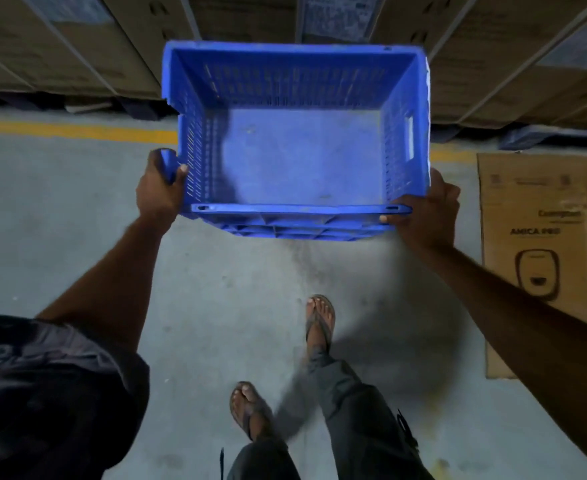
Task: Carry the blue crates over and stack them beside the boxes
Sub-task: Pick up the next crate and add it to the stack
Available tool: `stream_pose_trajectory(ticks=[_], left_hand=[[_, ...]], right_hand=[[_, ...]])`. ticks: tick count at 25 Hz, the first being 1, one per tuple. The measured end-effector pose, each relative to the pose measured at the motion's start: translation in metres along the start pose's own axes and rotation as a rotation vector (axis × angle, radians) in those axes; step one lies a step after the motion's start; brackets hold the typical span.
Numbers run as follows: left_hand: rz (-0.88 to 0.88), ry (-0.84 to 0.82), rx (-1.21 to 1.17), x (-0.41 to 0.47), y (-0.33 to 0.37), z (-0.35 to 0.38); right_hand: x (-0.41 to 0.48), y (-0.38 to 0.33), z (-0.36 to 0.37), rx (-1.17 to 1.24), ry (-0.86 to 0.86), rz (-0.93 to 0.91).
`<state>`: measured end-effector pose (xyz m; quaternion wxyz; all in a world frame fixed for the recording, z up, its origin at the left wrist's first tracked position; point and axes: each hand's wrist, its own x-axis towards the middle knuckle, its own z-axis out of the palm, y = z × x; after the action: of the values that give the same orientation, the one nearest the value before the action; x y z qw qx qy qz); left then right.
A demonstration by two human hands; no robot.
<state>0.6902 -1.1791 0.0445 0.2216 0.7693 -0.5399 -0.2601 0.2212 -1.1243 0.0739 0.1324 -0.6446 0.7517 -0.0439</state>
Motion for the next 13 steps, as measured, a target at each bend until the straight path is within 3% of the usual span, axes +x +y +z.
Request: stream_pose_trajectory(ticks=[3, 5, 7, 9, 13], left_hand=[[-0.053, 0.034, 0.137, -0.004, 0.013, 0.011], [0.125, 0.162, 0.305, -0.018, 0.035, 0.014], [0.468, 0.0, 0.435, -0.036, 0.045, 0.016], [0.666, -0.256, 0.557, -0.047, 0.044, 0.019], [0.582, -0.304, 0.691, -0.046, 0.049, 0.028]], right_hand=[[-0.012, -0.009, 0.012, -0.173, 0.044, 0.005], [-0.012, -0.025, 0.014, -0.257, 0.033, -0.12], [-0.01, -0.046, 0.015, -0.25, -0.098, -0.162], [-0.01, -0.056, 0.016, -0.218, -0.161, -0.156], [-0.016, -0.043, 0.014, -0.197, -0.138, -0.185]])
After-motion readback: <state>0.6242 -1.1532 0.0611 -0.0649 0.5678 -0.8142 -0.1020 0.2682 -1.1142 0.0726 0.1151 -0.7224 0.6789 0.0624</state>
